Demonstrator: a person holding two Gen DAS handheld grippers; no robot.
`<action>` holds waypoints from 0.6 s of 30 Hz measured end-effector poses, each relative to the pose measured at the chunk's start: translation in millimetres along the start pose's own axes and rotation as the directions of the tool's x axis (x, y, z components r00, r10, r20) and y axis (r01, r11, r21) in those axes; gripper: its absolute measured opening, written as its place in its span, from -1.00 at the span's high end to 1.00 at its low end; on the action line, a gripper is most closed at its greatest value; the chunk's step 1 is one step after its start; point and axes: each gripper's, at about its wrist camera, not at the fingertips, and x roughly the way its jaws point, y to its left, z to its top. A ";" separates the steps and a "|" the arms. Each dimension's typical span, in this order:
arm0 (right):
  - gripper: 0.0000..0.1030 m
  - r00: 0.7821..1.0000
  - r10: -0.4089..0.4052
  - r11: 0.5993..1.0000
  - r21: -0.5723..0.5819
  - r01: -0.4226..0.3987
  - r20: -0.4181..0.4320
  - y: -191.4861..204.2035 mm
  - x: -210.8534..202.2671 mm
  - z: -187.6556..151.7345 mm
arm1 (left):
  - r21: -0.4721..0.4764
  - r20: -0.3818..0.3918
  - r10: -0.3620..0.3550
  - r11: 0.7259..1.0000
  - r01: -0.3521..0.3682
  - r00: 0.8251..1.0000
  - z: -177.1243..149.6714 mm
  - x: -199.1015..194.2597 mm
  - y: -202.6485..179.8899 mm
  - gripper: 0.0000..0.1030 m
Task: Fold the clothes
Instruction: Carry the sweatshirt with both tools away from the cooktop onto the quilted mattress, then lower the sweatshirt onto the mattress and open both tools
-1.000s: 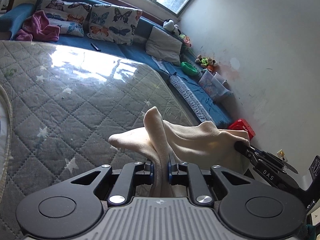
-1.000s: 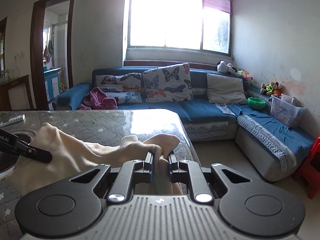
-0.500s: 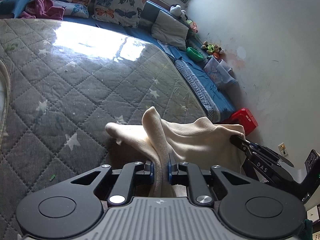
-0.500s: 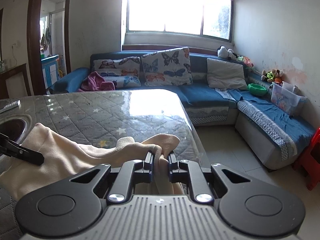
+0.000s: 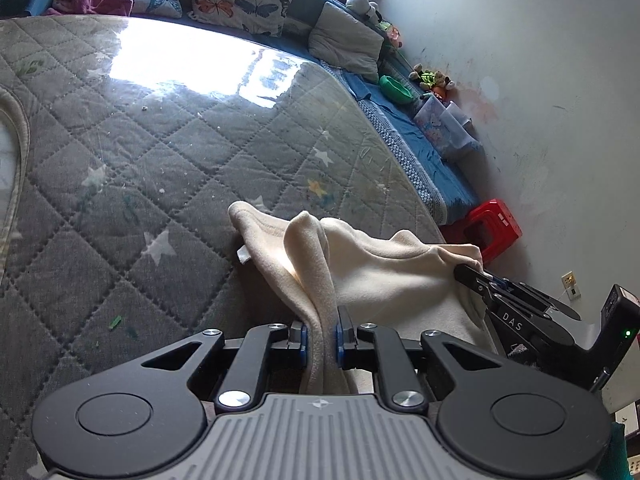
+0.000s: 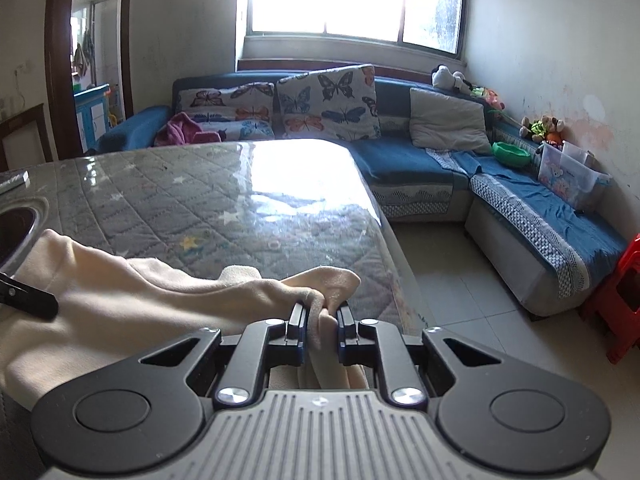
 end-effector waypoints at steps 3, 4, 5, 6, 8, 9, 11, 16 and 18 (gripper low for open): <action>0.74 1.000 0.003 1.000 -0.001 -0.003 -0.016 2.2 2.4 -4.1 | 0.009 -0.009 -0.001 1.000 0.001 1.000 -4.7 -1.6 1.3 0.73; 0.74 1.000 0.004 1.000 -0.003 -0.004 -0.020 2.8 2.4 -5.4 | 0.012 -0.013 -0.001 1.000 0.001 1.000 -6.4 -2.2 1.8 0.73; 0.74 1.000 0.006 1.000 -0.006 -0.006 -0.026 3.1 2.0 -7.1 | 0.013 -0.018 -0.002 1.000 0.002 1.000 -8.5 -3.2 2.8 0.73; 0.73 0.999 0.007 1.000 -0.009 -0.007 -0.034 4.3 1.9 -9.0 | 0.013 -0.023 -0.003 1.000 0.003 1.000 -10.6 -4.4 3.9 0.73; 0.72 0.999 0.010 1.000 -0.012 -0.010 -0.045 6.8 -0.3 -13.6 | 0.012 -0.032 -0.004 1.000 0.004 0.999 -14.8 -6.5 6.5 0.73; 0.71 0.999 0.012 1.000 -0.012 -0.012 -0.051 7.8 -2.1 -16.0 | 0.010 -0.035 -0.006 1.000 0.007 0.999 -16.8 -7.9 8.8 0.73; 0.68 0.998 0.017 1.000 -0.003 -0.017 -0.061 9.0 -5.9 -20.3 | 0.010 -0.040 -0.011 1.000 0.011 0.999 -19.9 -10.9 12.8 0.73; 0.59 0.997 0.023 1.000 0.000 -0.023 -0.070 13.1 -17.7 -34.6 | 0.022 -0.046 -0.016 1.000 0.017 0.999 -24.8 -17.4 19.0 0.72; 0.46 0.998 0.019 1.000 0.010 -0.019 -0.066 11.5 -22.3 -37.4 | 0.021 -0.047 -0.014 1.000 0.015 0.999 -26.0 -19.5 20.7 0.66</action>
